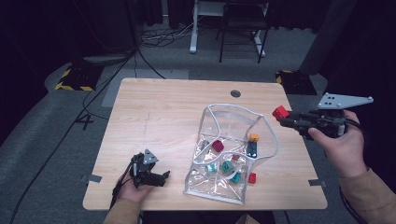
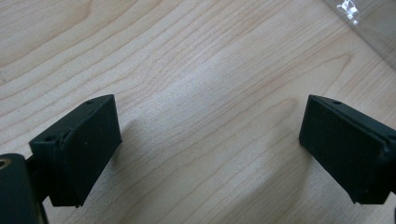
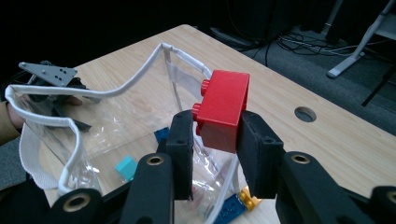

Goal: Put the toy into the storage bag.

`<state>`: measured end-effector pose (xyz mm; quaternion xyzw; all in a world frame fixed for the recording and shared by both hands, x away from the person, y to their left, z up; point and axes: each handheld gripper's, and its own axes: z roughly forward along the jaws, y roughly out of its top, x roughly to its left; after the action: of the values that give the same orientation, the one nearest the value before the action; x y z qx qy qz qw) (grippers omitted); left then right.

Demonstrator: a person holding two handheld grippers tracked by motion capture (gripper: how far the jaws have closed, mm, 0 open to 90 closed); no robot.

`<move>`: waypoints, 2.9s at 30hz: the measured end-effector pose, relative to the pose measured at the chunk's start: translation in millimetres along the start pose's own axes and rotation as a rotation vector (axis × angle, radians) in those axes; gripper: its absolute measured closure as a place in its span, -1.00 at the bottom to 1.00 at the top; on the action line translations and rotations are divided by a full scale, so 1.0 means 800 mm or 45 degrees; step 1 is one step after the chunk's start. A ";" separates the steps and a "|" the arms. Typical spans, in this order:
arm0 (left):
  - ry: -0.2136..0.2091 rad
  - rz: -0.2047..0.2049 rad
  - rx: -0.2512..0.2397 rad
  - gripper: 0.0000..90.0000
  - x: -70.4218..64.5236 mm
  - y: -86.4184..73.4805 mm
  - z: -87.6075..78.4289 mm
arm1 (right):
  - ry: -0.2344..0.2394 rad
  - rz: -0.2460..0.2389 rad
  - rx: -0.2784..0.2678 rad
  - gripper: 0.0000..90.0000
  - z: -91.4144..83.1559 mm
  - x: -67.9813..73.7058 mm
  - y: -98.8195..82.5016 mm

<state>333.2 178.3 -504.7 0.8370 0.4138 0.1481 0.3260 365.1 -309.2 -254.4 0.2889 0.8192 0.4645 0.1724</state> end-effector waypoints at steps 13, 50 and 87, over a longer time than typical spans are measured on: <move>0.000 0.000 0.000 -0.88 0.000 0.000 0.000 | 0.063 -0.031 0.022 0.50 0.041 0.007 0.038; -0.002 -0.007 0.001 -0.87 0.000 0.000 0.000 | 0.241 0.118 0.326 0.35 0.203 0.022 0.009; -0.002 -0.006 0.001 -0.88 0.000 0.000 0.000 | -0.012 0.090 0.073 -0.33 0.036 0.004 -0.040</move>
<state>332.8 178.5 -504.7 0.8362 0.4156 0.1465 0.3264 368.8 -300.8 -296.7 0.3246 0.8206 0.4453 0.1515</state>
